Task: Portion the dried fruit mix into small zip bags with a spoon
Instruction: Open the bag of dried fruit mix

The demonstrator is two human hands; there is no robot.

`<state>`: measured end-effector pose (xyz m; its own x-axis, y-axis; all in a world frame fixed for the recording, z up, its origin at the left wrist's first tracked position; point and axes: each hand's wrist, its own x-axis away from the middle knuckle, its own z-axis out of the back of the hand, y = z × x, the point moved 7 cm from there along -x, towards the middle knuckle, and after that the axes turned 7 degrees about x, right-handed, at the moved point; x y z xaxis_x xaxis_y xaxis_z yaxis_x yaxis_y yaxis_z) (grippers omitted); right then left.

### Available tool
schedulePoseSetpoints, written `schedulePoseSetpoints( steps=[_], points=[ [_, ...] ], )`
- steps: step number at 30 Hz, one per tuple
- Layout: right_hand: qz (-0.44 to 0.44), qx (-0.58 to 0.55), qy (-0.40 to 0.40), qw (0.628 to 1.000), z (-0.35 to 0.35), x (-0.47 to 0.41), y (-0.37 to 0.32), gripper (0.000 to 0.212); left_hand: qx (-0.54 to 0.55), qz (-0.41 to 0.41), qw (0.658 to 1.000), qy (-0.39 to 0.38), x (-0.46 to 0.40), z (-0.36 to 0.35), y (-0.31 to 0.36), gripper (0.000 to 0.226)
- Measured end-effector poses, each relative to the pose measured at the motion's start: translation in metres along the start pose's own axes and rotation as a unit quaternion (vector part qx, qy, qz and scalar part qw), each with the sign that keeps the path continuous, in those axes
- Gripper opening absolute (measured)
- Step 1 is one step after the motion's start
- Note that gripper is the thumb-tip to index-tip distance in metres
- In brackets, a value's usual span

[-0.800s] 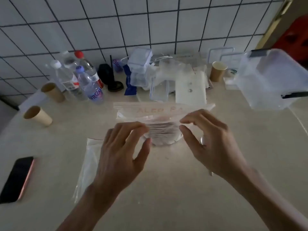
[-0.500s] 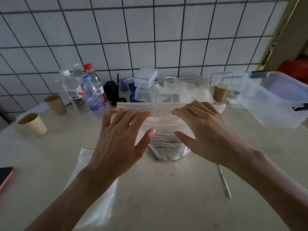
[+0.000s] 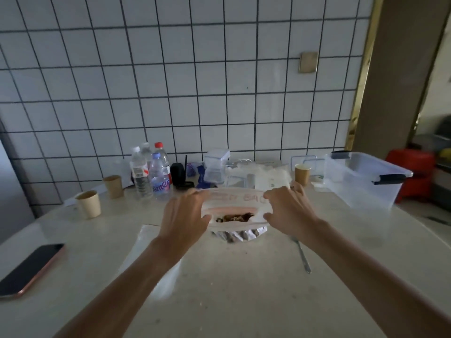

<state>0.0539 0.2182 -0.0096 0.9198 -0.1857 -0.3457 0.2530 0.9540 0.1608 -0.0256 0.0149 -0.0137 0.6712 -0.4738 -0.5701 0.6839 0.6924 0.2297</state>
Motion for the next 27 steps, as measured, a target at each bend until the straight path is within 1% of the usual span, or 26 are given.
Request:
schedulePoseSetpoints(
  steps=[2,3,6,8,9,11,12,13,14,15,17,18,19,20,21,22,23,25,26,27],
  points=[
    [0.004,0.005,0.012,1.0,0.006,0.001,-0.004,0.038,-0.034,-0.002,0.999,0.001,-0.003,0.0,0.004,0.063],
    [0.004,0.005,0.022,1.0,0.008,0.0,-0.004,0.039,-0.056,-0.004,0.998,0.012,-0.005,0.002,0.004,0.063],
    [0.027,-0.013,0.061,0.998,0.015,-0.003,-0.003,0.042,-0.102,0.001,0.993,0.065,-0.008,0.01,0.004,0.053],
    [0.041,-0.032,0.087,0.995,0.016,-0.005,-0.003,0.043,-0.085,0.028,0.992,0.089,-0.012,0.013,-0.003,0.048],
    [0.035,-0.034,0.101,0.994,0.015,-0.004,-0.001,0.042,-0.072,0.043,0.993,0.089,-0.013,0.012,-0.01,0.045],
    [0.001,-0.039,0.129,0.991,0.009,-0.004,0.008,0.036,-0.039,0.084,0.994,0.057,-0.019,0.006,-0.028,0.029],
    [-0.021,-0.054,0.138,0.989,0.006,-0.005,0.013,0.031,0.029,0.126,0.991,0.021,-0.021,0.0,-0.04,0.023],
    [-0.045,-0.084,0.139,0.986,0.001,-0.005,0.019,0.024,0.142,0.18,0.973,-0.025,-0.022,-0.01,-0.05,0.024],
    [-0.074,-0.122,0.127,0.982,-0.004,-0.007,0.025,0.021,0.275,0.234,0.93,-0.062,-0.019,-0.021,-0.058,0.024],
    [-0.104,-0.152,0.106,0.977,-0.011,-0.009,0.031,0.024,0.379,0.279,0.879,-0.082,-0.016,-0.031,-0.061,0.023],
    [-0.151,-0.176,0.065,0.971,-0.027,-0.014,0.043,0.029,0.506,0.326,0.793,-0.091,-0.013,-0.042,-0.061,0.019],
    [-0.17,-0.193,0.048,0.965,-0.034,-0.016,0.047,0.033,0.565,0.34,0.746,-0.092,-0.012,-0.047,-0.059,0.017],
    [-0.192,-0.235,0.033,0.952,-0.041,-0.017,0.052,0.036,0.623,0.353,0.692,-0.095,-0.011,-0.052,-0.056,0.016],
    [-0.217,-0.309,0.02,0.926,-0.049,-0.018,0.056,0.037,0.675,0.362,0.635,-0.104,-0.012,-0.055,-0.051,0.015],
    [-0.243,-0.403,0.009,0.882,-0.057,-0.019,0.059,0.034,0.715,0.365,0.585,-0.114,-0.012,-0.058,-0.046,0.017],
    [-0.268,-0.503,-0.005,0.821,-0.063,-0.018,0.059,0.028,0.747,0.366,0.542,-0.122,-0.014,-0.06,-0.042,0.018],
    [-0.282,-0.596,-0.021,0.752,-0.068,-0.018,0.056,0.023,0.772,0.365,0.504,-0.126,-0.015,-0.061,-0.04,0.021],
    [-0.275,-0.736,-0.047,0.617,-0.073,-0.018,0.045,0.018,0.813,0.364,0.438,-0.124,-0.019,-0.063,-0.036,0.028],
    [-0.261,-0.788,-0.058,0.554,-0.074,-0.019,0.04,0.018,0.827,0.364,0.411,-0.122,-0.021,-0.063,-0.034,0.031],
    [-0.246,-0.83,-0.068,0.496,-0.075,-0.019,0.033,0.02,0.836,0.364,0.392,-0.12,-0.023,-0.062,-0.032,0.033]
  ],
)
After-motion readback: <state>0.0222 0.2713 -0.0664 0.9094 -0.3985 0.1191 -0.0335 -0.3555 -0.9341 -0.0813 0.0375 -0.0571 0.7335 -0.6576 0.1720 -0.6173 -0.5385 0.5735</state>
